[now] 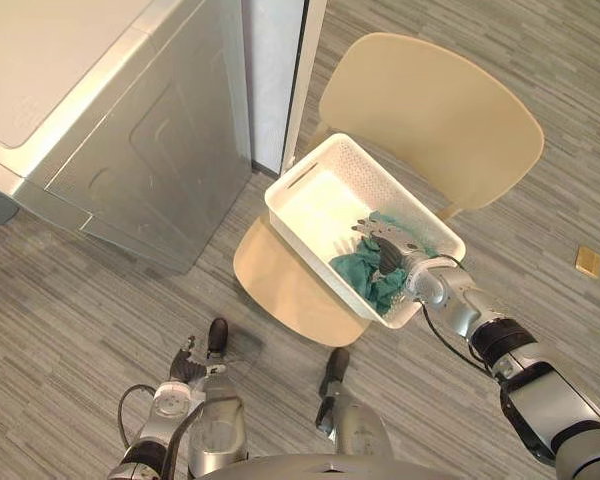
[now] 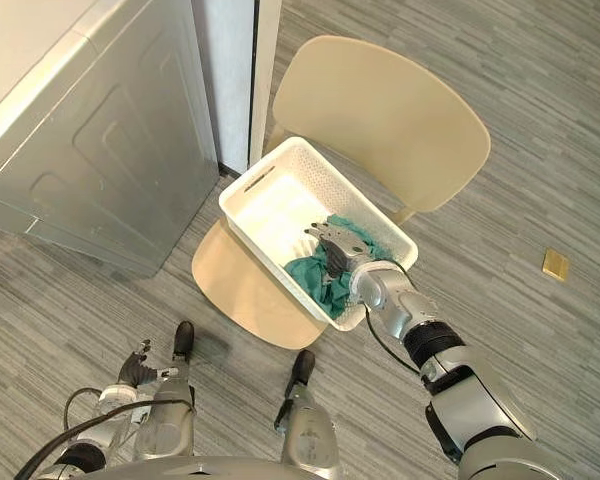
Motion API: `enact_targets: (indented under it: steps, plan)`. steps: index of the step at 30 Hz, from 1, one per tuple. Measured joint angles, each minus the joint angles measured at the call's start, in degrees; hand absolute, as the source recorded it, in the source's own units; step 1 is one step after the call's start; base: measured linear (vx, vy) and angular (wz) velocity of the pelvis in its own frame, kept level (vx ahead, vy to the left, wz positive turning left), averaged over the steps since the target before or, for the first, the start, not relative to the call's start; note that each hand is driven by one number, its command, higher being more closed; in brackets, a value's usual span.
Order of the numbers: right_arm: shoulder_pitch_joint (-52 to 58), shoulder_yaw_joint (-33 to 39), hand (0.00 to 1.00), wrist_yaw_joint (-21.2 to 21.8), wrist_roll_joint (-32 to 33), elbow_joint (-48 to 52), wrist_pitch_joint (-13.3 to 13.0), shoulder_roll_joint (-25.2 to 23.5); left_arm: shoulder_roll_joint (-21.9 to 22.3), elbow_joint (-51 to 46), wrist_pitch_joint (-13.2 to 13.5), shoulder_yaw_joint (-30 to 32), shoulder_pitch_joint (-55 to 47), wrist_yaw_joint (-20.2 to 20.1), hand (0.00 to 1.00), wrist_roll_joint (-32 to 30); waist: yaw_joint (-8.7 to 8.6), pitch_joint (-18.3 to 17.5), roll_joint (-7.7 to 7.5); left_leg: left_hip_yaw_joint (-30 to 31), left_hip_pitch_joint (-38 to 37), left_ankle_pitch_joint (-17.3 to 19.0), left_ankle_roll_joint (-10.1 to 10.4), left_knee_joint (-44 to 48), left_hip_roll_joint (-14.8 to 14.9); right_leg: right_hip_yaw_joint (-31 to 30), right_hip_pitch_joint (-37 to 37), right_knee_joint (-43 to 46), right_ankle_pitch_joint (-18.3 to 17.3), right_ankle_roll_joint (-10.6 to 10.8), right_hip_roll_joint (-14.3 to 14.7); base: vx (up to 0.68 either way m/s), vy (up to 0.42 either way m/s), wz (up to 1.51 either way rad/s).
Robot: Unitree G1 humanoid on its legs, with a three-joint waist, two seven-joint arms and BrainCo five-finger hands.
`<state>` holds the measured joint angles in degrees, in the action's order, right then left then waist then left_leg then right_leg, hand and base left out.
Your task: Pick up the laundry basket with both hands and put the clothes into the washing machine.
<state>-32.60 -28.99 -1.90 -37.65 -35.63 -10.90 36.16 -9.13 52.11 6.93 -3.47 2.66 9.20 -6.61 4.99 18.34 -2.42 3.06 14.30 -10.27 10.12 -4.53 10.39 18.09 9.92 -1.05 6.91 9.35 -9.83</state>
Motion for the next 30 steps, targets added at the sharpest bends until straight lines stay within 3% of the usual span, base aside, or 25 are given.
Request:
enact_targets:
  steps: [7,11,25,30]
  plan:
    - [-2.55,0.66,0.00,-1.97,-1.49,-4.03,2.30,0.05,-0.01,-2.20,-0.04,-0.23,0.06,0.60,0.00,-0.33,-0.03,2.00,0.85,-0.11,1.57,-0.71,-0.18,0.00,-0.03,-0.20,1.63,-0.34,0.96,-0.21,0.01,-0.04,-0.003,-0.03]
    - [-2.62,1.32,0.00,-2.47,-5.60,-5.61,2.60,-0.06,-0.02,-3.70,-0.07,-1.22,0.22,0.87,0.00,-0.42,0.01,3.20,1.76,0.12,2.34,-0.99,-0.19,0.00,-0.13,-0.14,2.18,-0.44,1.19,-0.30,0.00,-0.03,-0.004,0.03]
    - [-8.03,2.56,0.00,-4.68,-10.03,-15.64,5.01,-0.96,0.12,-8.44,-0.08,-4.58,2.49,1.33,0.00,-0.21,-0.34,7.02,4.23,0.21,6.83,-2.21,-0.41,-0.04,-0.30,-0.19,6.76,-0.06,2.23,-0.48,-0.24,-0.03,-0.005,-0.01]
    - [-10.79,2.47,0.00,-4.66,-10.02,-17.12,6.20,-0.36,0.23,-9.12,-0.11,-4.57,2.86,2.11,0.00,0.23,-0.11,7.21,4.32,0.19,9.06,-2.60,-0.47,-0.04,-0.28,-0.25,9.16,0.50,2.43,-0.57,-0.34,-0.05,-0.010,0.00]
